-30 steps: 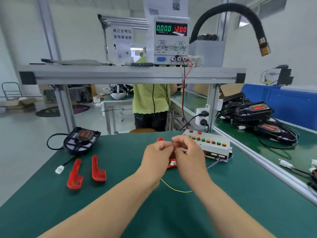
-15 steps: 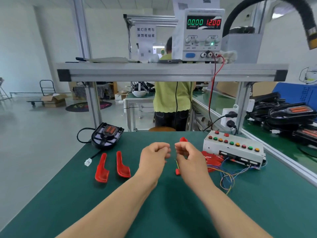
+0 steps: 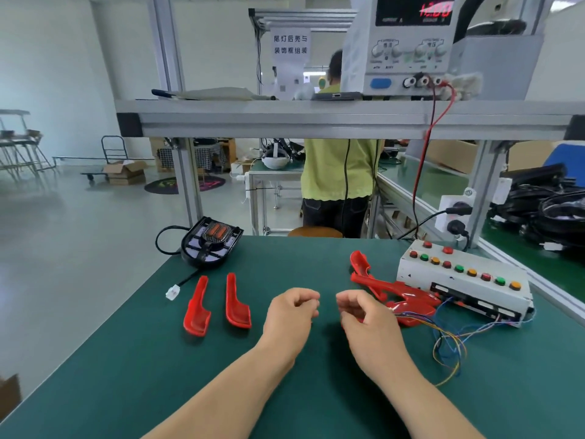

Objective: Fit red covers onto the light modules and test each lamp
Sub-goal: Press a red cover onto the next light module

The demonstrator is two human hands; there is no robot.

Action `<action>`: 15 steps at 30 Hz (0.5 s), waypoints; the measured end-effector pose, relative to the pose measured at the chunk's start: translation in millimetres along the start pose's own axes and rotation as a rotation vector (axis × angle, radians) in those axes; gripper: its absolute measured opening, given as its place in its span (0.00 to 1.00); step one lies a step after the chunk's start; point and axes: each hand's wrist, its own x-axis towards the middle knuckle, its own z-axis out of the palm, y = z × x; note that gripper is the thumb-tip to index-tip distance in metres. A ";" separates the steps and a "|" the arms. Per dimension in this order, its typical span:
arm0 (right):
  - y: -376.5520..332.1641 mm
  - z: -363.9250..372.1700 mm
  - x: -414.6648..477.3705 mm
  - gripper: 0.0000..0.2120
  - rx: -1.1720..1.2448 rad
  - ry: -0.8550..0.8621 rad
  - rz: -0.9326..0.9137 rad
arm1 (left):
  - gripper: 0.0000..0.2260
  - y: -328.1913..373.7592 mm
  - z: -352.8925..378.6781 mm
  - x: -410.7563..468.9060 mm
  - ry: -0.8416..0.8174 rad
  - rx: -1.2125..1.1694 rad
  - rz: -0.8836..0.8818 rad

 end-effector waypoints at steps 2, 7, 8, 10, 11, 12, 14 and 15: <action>2.5 0.7 0.5 0.16 -0.025 -0.041 -0.002 | 0.09 -4.0 0.3 1.6 -0.027 0.059 0.012; 4.6 1.8 6.3 0.14 -0.072 -0.098 0.005 | 0.08 -7.7 1.4 1.6 -0.069 0.188 0.057; 4.1 2.8 6.9 0.14 -0.075 -0.103 0.005 | 0.08 -7.5 0.8 1.5 -0.070 0.194 0.059; 3.1 5.4 7.0 0.14 -0.084 -0.117 -0.006 | 0.09 -7.6 -0.5 1.4 -0.075 0.200 0.066; 3.1 6.6 6.6 0.15 -0.086 -0.124 -0.015 | 0.10 -8.0 -1.1 1.2 -0.080 0.203 0.073; 3.1 7.9 6.1 0.16 -0.084 -0.130 -0.025 | 0.10 -8.4 -1.8 0.6 -0.086 0.205 0.081; 2.9 9.5 5.1 0.17 -0.073 -0.136 -0.035 | 0.11 -8.5 -2.5 -0.8 -0.096 0.214 0.093; 2.8 9.7 5.0 0.17 -0.069 -0.137 -0.037 | 0.11 -8.5 -2.5 -1.2 -0.096 0.217 0.098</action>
